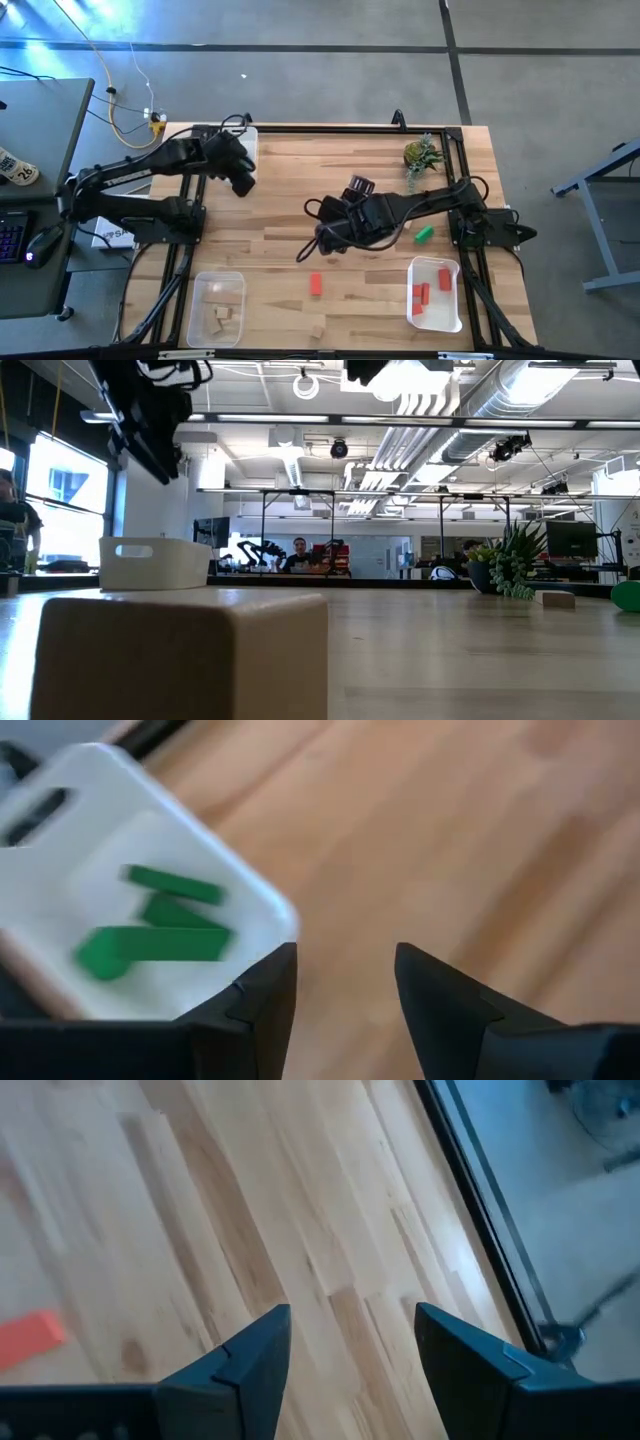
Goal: Sort & place blocks by color
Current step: Put the brown block into the transparent bin
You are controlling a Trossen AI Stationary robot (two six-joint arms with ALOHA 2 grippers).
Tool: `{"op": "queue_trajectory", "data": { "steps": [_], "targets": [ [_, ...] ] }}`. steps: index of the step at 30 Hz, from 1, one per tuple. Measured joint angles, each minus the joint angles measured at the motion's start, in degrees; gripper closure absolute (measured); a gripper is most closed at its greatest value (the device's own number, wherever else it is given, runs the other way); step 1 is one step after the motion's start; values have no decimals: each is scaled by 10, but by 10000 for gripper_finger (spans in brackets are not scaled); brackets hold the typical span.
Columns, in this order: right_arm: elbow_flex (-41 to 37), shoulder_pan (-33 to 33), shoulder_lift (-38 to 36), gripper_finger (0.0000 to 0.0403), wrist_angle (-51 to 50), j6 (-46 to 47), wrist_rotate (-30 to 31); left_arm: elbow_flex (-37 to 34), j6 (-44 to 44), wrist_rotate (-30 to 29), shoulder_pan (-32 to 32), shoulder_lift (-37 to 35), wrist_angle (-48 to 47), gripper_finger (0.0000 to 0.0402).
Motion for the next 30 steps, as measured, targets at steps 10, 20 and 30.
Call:
{"op": "queue_trajectory", "data": {
  "steps": [10,20,30],
  "targets": [
    [-219,-10,-45,203,0,91,-21,0,-44,38,-96,-48,4,245],
    [-380,-19,-140,203,1,273,-40,0,-50,30,-137,-48,5,245],
    [-551,-27,-250,203,20,569,-53,0,-50,12,-154,-48,5,245]
  ]
}}
